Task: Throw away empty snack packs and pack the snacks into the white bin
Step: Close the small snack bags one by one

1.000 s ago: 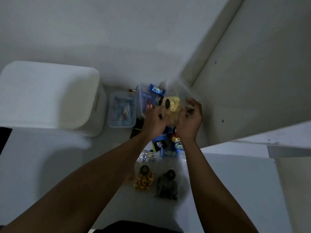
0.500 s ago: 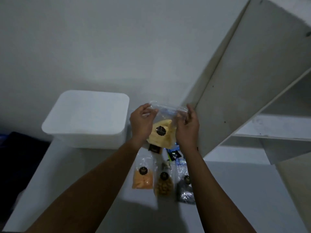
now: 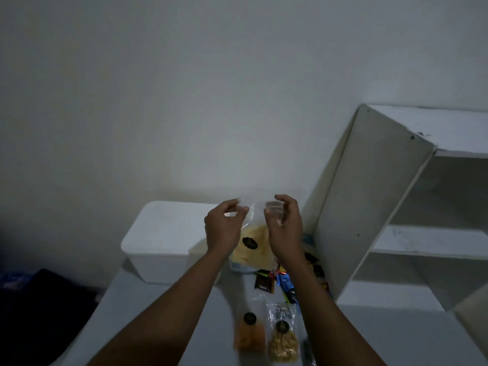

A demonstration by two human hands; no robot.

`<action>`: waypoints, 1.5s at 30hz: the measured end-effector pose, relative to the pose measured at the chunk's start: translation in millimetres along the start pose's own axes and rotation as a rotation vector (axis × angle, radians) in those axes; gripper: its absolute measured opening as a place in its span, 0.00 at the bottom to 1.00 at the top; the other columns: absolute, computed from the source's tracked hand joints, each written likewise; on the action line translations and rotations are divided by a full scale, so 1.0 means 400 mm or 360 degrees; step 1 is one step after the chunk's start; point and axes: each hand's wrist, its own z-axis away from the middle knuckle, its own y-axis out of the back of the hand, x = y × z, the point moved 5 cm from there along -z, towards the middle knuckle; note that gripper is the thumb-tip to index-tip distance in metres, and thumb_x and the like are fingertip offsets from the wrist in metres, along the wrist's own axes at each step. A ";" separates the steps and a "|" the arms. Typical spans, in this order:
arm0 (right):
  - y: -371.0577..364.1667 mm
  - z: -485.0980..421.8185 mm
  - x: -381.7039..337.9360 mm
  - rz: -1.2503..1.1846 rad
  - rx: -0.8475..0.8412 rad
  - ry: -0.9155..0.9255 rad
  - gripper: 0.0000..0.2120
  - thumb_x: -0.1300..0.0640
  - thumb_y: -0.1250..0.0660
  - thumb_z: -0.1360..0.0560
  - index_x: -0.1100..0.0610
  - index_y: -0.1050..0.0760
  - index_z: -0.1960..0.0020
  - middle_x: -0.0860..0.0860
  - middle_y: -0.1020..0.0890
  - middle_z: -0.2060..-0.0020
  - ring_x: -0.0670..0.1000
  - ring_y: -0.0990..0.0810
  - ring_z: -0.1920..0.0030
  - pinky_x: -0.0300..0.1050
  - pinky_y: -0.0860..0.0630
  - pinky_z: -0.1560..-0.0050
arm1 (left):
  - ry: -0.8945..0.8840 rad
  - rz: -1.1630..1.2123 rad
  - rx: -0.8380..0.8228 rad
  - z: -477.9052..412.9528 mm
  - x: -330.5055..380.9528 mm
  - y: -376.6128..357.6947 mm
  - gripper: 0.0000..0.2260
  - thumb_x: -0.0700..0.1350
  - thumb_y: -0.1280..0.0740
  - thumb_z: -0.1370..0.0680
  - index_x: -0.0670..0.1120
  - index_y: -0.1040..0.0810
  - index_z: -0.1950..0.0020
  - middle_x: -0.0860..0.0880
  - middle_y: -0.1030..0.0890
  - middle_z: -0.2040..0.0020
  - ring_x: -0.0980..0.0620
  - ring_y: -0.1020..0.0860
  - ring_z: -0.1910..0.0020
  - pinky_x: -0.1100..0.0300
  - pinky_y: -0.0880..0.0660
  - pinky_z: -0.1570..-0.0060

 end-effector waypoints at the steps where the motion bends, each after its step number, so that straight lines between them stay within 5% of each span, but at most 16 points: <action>1: 0.002 -0.005 -0.014 -0.0023 0.0047 -0.0019 0.08 0.59 0.31 0.22 0.49 0.26 0.45 0.47 0.19 0.49 0.43 0.20 0.49 0.41 0.23 0.48 | 0.0005 0.0039 0.0001 -0.007 0.008 0.014 0.09 0.49 0.24 0.26 0.52 0.16 0.48 0.55 0.15 0.55 0.54 0.16 0.54 0.59 0.21 0.49; 4: 0.008 -0.016 -0.053 -0.0004 -0.0008 -0.0091 0.04 0.57 0.28 0.24 0.54 0.23 0.54 0.52 0.16 0.57 0.50 0.16 0.54 0.48 0.19 0.51 | 0.0011 0.0140 -0.0090 -0.025 0.026 0.046 0.05 0.48 0.26 0.25 0.51 0.16 0.49 0.52 0.15 0.53 0.53 0.16 0.54 0.51 0.20 0.47; 8: 0.002 -0.013 -0.108 -0.0152 -0.0449 -0.0450 0.11 0.53 0.30 0.22 0.61 0.20 0.56 0.57 0.13 0.60 0.57 0.14 0.57 0.51 0.18 0.54 | -0.0031 0.0194 -0.0232 -0.031 0.047 0.070 0.08 0.44 0.28 0.22 0.47 0.17 0.44 0.51 0.15 0.50 0.52 0.16 0.51 0.53 0.20 0.45; 13: -0.009 -0.005 -0.124 -0.0085 -0.0806 -0.0700 0.06 0.63 0.33 0.21 0.61 0.17 0.49 0.57 0.13 0.55 0.53 0.14 0.58 0.49 0.18 0.57 | -0.0030 0.0288 -0.0393 -0.016 0.066 0.064 0.08 0.42 0.30 0.21 0.48 0.17 0.43 0.53 0.15 0.49 0.61 0.17 0.57 0.69 0.23 0.69; 16: -0.022 0.015 -0.121 -0.0025 -0.0755 -0.0714 0.08 0.65 0.34 0.22 0.62 0.16 0.50 0.55 0.14 0.61 0.49 0.17 0.64 0.42 0.20 0.64 | -0.0050 0.0250 -0.0461 -0.008 0.052 0.054 0.09 0.43 0.29 0.22 0.51 0.17 0.42 0.52 0.15 0.46 0.61 0.17 0.53 0.68 0.24 0.68; 19: -0.026 0.022 -0.108 0.0005 -0.0553 -0.0645 0.07 0.60 0.31 0.22 0.61 0.15 0.54 0.55 0.16 0.65 0.51 0.20 0.67 0.42 0.22 0.67 | -0.0092 0.0096 -0.0363 0.002 0.050 0.054 0.13 0.48 0.28 0.23 0.50 0.18 0.39 0.55 0.18 0.43 0.59 0.20 0.46 0.66 0.24 0.53; 23: -0.032 0.025 -0.106 0.0174 -0.0519 -0.0448 0.08 0.61 0.33 0.21 0.61 0.16 0.55 0.52 0.18 0.67 0.46 0.20 0.70 0.37 0.24 0.70 | -0.0039 -0.0151 -0.0443 0.007 0.074 0.052 0.20 0.62 0.31 0.26 0.44 0.21 0.58 0.50 0.19 0.62 0.53 0.21 0.65 0.59 0.25 0.62; 28: -0.049 0.019 -0.110 0.0202 -0.0482 -0.0351 0.10 0.60 0.34 0.20 0.66 0.19 0.53 0.60 0.18 0.63 0.46 0.21 0.71 0.40 0.21 0.69 | -0.0022 -0.0201 -0.0829 0.009 0.082 0.030 0.17 0.51 0.38 0.18 0.44 0.25 0.63 0.47 0.23 0.67 0.50 0.26 0.70 0.55 0.27 0.65; 34: -0.028 -0.009 -0.083 0.0379 -0.0242 -0.0376 0.07 0.59 0.35 0.19 0.60 0.21 0.53 0.53 0.18 0.64 0.52 0.18 0.66 0.45 0.17 0.67 | -0.0070 -0.0235 -0.0557 -0.021 0.056 0.076 0.16 0.45 0.34 0.22 0.43 0.28 0.69 0.46 0.24 0.71 0.52 0.27 0.71 0.54 0.26 0.64; 40: -0.063 -0.024 -0.079 0.1362 -0.0342 0.0077 0.08 0.60 0.39 0.19 0.57 0.20 0.48 0.52 0.18 0.53 0.52 0.20 0.55 0.50 0.21 0.53 | -0.0249 -0.0965 -0.0311 -0.032 0.076 0.119 0.07 0.46 0.30 0.34 0.47 0.27 0.69 0.53 0.24 0.71 0.54 0.25 0.71 0.62 0.32 0.69; 43: -0.082 -0.021 -0.086 0.1302 -0.0476 0.0090 0.09 0.63 0.39 0.19 0.59 0.19 0.48 0.54 0.17 0.53 0.52 0.19 0.57 0.52 0.19 0.54 | -0.0146 -0.0444 -0.0600 -0.034 0.074 0.094 0.08 0.44 0.27 0.29 0.46 0.26 0.62 0.51 0.23 0.69 0.54 0.26 0.71 0.61 0.29 0.69; 45: -0.077 -0.025 -0.103 0.1125 -0.0554 0.0032 0.09 0.61 0.37 0.19 0.58 0.18 0.45 0.51 0.16 0.53 0.49 0.18 0.59 0.45 0.19 0.59 | 0.0013 -0.0025 -0.0647 -0.042 0.073 0.096 0.08 0.47 0.30 0.23 0.44 0.24 0.56 0.49 0.21 0.63 0.53 0.24 0.65 0.64 0.28 0.65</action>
